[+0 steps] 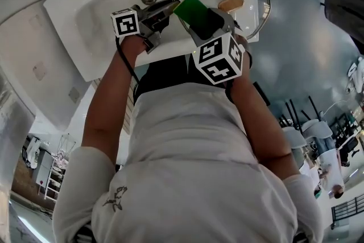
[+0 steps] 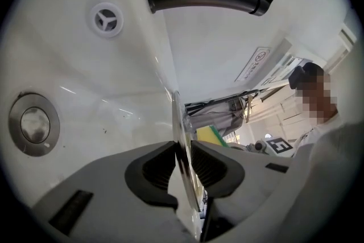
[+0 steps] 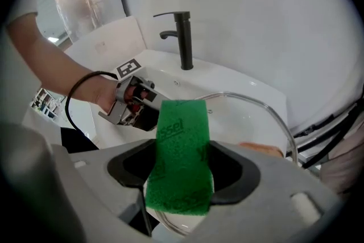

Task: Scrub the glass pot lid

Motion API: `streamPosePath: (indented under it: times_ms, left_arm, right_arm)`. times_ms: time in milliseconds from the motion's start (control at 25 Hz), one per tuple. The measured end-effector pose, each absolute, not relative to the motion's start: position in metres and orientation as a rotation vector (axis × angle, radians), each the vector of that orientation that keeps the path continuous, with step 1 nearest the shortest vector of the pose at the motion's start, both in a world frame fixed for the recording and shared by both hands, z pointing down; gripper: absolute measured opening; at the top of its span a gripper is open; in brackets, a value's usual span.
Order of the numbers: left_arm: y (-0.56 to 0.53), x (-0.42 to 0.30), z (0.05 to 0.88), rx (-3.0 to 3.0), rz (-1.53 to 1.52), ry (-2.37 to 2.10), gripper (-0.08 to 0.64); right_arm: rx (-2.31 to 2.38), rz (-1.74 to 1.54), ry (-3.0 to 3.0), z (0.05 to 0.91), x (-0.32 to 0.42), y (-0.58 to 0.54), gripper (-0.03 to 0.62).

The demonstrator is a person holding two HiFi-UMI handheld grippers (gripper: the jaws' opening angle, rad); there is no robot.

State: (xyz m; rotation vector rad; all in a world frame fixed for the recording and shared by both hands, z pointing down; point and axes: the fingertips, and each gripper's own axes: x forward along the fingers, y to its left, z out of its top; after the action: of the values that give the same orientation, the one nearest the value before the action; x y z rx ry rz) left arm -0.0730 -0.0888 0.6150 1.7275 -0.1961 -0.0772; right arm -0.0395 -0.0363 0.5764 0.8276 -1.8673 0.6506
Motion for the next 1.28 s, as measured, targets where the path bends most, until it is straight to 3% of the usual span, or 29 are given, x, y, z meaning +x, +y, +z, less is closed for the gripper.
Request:
streamPosePath:
  times_ms: [480, 1080, 1280]
  left_arm:
    - [-0.085, -0.072, 0.614, 1.699, -0.048, -0.161, 0.078]
    - [-0.085, -0.068, 0.614, 1.715, 0.008, -0.148, 0.078]
    - [-0.084, -0.070, 0.618, 1.723, 0.026, -0.153, 0.078]
  right_arm:
    - [0.659, 0.481, -1.793, 0.582, -0.025, 0.000, 0.284]
    - [0.732, 0.644, -1.594, 0.601, 0.131, 0.069, 0.284]
    - [0.746, 0.616, -1.653, 0.587, 0.121, 0.055, 0.285]
